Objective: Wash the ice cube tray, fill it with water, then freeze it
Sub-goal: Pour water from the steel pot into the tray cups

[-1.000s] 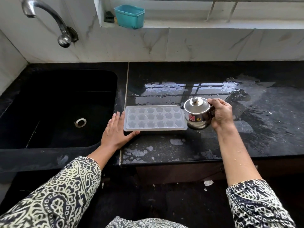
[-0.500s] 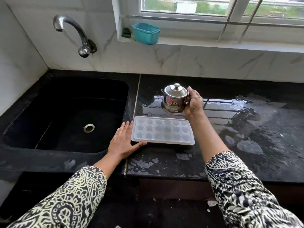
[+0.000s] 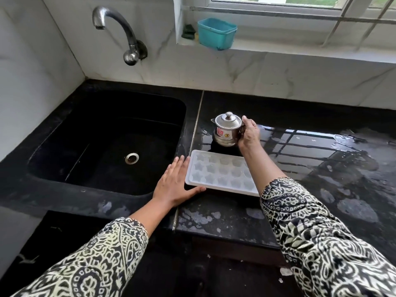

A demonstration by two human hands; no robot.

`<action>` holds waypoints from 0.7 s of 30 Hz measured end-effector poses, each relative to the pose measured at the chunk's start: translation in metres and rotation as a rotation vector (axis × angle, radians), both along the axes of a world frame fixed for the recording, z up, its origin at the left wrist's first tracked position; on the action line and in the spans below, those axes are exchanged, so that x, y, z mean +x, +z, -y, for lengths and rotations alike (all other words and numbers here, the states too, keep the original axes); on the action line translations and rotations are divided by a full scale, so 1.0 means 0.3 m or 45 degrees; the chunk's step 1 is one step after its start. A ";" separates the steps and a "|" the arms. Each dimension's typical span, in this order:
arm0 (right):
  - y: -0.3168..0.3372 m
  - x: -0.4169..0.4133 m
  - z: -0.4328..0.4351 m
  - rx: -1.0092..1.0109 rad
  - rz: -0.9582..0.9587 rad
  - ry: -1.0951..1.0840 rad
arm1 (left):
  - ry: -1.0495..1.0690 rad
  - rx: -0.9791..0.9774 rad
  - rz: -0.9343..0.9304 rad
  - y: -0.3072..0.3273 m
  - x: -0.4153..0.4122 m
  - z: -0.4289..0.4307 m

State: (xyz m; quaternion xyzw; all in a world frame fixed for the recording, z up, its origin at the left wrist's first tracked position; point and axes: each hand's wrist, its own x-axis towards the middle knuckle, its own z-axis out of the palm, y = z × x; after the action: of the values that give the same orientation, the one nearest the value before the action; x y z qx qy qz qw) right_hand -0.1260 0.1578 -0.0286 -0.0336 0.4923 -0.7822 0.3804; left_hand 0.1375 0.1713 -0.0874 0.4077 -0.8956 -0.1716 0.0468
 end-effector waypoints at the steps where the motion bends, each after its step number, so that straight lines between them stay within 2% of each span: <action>1: -0.004 0.002 0.008 -0.008 0.000 -0.004 | -0.003 -0.002 0.003 -0.001 0.001 0.000; 10: -0.035 -0.003 0.011 0.034 -0.044 -0.019 | -0.007 0.012 0.008 -0.006 0.003 0.006; 21: -0.017 0.053 0.024 0.314 -0.193 -0.174 | -0.001 0.021 0.011 0.007 0.002 0.002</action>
State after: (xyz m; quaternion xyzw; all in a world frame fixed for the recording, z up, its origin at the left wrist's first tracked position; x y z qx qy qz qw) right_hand -0.1102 0.1507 -0.0337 -0.0121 0.6131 -0.7351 0.2891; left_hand 0.1383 0.1707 -0.0852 0.4083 -0.8946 -0.1773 0.0393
